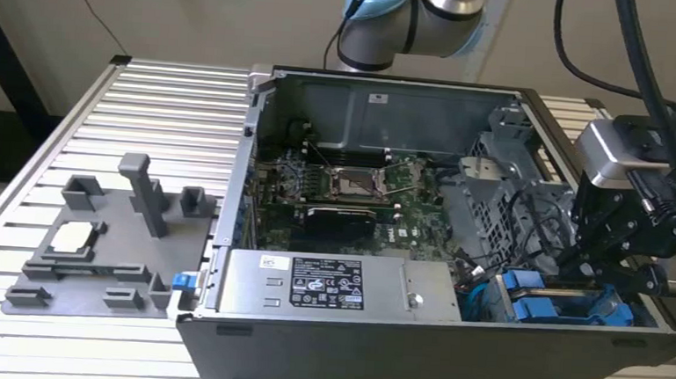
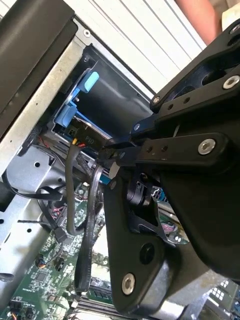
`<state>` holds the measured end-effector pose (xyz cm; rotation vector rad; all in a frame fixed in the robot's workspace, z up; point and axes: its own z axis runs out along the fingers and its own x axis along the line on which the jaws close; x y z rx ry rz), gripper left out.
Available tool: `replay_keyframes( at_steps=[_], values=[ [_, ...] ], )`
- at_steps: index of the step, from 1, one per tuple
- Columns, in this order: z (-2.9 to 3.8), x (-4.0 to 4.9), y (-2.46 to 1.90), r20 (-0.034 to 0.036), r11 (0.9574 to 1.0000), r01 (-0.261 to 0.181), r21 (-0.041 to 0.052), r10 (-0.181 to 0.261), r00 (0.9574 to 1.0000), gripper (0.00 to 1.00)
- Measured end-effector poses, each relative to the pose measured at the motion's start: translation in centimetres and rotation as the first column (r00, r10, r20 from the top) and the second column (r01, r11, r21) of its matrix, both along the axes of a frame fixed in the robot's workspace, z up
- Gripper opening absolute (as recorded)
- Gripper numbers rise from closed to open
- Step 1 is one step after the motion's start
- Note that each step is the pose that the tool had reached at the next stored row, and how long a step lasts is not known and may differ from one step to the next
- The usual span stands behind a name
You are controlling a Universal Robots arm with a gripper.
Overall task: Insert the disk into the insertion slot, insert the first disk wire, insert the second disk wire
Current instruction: 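Insert the second disk wire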
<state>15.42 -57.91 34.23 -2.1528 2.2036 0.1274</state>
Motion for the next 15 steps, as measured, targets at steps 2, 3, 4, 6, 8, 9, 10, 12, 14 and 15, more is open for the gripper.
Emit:
replay_keyframes(
  at_steps=[2,3,4,6,8,9,10,12,14,15],
  values=[
    [-0.1,0.0,0.0,0.0,1.0,0.008,-0.0002,-0.008,1.0,0.16],
    [-0.15,0.0,0.0,0.0,0.9999,0.011,-0.0003,-0.011,0.9999,0.16],
    [-0.19,0.0,0.0,0.0,0.9999,0.013,-0.0002,-0.013,0.9999,0.16],
    [-0.29,0.0,0.0,0.0,0.9998,0.018,-0.0003,-0.018,0.9998,0.16],
    [-0.44,0.0,-0.01,0.0,0.9998,0.022,-0.0006,-0.022,0.9998,0.16],
    [-0.52,0.0,-0.01,0.0001,0.9997,0.023,-0.0007,-0.023,0.9997,0.16],
    [-0.6,0.0,-0.01,0.0001,0.9997,0.025,-0.0008,-0.025,0.9997,0.16],
    [-0.77,0.0,0.0,0.0002,0.9996,0.027,-0.0006,-0.027,0.9996,0.16],
    [-0.95,0.02,0.0,0.0003,0.9996,0.028,0.0013,-0.028,0.9996,0.18],
    [-0.95,0.01,-0.01,0.0001,0.9996,0.028,0.0004,-0.028,0.9996,0.18]
  ],
)
